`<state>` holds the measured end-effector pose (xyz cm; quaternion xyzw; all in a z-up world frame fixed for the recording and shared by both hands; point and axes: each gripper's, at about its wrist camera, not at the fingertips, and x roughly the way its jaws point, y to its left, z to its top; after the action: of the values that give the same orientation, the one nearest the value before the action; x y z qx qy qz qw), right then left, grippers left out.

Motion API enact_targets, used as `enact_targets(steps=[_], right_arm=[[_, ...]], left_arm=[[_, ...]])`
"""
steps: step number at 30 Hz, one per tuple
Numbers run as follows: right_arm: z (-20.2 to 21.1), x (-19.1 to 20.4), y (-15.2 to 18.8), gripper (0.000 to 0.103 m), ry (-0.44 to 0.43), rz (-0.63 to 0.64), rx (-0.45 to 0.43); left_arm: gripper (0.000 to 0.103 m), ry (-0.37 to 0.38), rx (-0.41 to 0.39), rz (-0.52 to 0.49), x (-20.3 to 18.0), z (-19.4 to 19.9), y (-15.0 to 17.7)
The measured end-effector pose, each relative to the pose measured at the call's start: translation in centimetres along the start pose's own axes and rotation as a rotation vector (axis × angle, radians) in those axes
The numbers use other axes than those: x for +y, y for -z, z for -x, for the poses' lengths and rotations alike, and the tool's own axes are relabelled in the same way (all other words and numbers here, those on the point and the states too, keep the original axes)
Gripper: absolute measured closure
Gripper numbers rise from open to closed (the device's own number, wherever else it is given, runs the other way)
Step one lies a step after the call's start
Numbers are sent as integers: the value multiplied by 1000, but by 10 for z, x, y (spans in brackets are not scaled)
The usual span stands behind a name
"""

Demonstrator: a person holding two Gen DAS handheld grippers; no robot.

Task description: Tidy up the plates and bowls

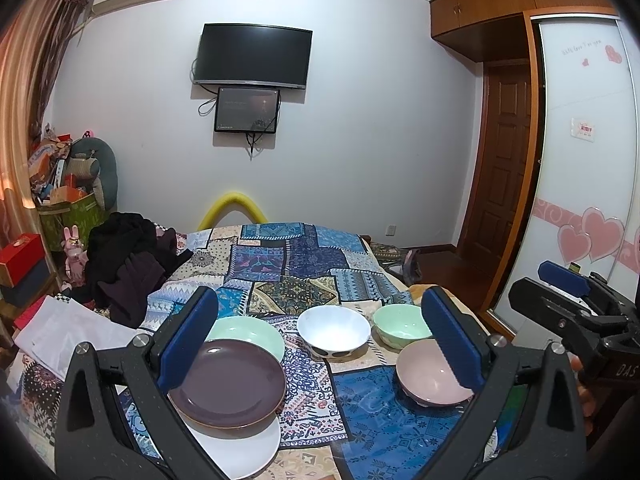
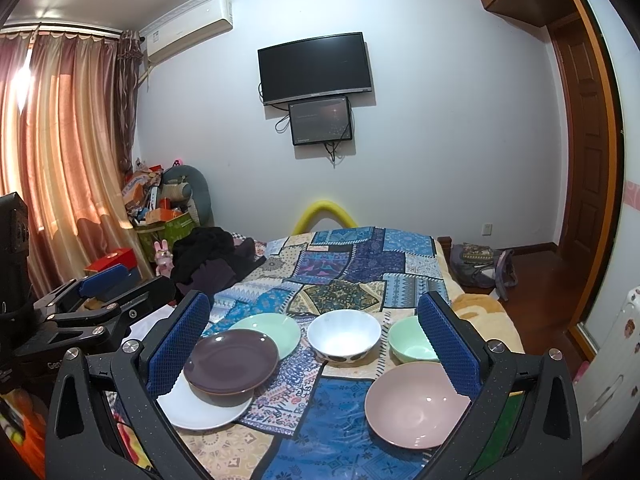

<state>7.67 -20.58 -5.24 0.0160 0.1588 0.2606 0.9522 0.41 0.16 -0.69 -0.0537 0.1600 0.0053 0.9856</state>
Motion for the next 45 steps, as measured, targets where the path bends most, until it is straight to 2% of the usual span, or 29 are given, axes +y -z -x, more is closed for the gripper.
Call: enact_targets(steps=[32,45], right_arm=[[1,-1,-1,0,-5,-6,-6],[-32,8,9,0,-32,5,73]], left_arm=[[0,4,0,4,-1,1,-2],[0,14,43,37,21,-15,7]])
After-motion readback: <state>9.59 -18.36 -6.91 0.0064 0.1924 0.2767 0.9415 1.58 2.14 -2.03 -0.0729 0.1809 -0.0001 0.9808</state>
